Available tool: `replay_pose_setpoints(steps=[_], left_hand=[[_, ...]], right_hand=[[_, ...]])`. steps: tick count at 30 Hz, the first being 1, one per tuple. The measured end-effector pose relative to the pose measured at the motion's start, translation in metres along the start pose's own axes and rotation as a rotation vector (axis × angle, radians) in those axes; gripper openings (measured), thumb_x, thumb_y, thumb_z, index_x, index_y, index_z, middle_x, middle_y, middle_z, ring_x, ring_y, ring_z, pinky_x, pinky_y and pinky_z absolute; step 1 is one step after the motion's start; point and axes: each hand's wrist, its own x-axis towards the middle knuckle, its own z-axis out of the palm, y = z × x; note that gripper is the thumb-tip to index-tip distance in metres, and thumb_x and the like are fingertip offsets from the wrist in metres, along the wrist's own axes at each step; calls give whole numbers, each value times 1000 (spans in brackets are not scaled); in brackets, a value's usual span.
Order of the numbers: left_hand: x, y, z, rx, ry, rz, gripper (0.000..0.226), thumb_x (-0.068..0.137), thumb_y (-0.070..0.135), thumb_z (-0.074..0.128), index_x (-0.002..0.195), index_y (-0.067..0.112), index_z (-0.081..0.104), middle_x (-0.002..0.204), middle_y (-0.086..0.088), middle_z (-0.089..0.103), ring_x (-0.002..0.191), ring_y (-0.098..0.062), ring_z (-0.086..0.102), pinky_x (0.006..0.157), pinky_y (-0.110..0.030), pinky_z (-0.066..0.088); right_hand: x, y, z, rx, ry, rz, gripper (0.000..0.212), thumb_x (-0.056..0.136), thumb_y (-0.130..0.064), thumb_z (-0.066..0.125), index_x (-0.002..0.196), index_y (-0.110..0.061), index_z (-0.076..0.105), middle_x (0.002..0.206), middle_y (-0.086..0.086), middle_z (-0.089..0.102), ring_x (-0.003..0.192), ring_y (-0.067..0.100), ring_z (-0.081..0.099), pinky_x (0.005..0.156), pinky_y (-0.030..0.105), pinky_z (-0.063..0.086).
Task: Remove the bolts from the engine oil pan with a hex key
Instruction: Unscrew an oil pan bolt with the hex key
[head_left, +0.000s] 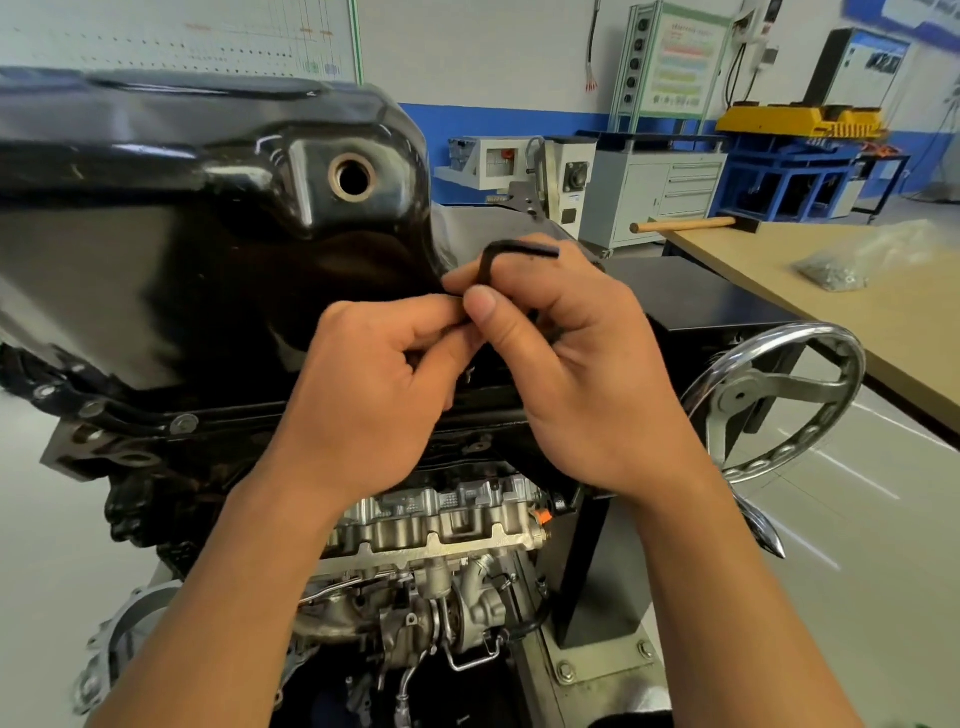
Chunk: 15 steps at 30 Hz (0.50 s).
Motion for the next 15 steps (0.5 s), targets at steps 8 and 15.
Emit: replay_pose_setpoints(steps=[8,15], left_hand=[[3,-1,2,121,171,32,33,88,24,73,57,18,62,42,8,41,39,-12,36,42,-17,31],[1,1,0,69,5,-1,25,98,28,58,74,25,64,52,3,56,46,-18,55,45,-31,43]], right_hand=[[3,-1,3,94,213,-13,18,77,-15,85,89,-21,74,68,7,62,62,8,50,60,21,42],[4,-3,3,21,135,-7,14,91,-6,71,79,-13,67,72,8,58,69,9,52,65,19,41]])
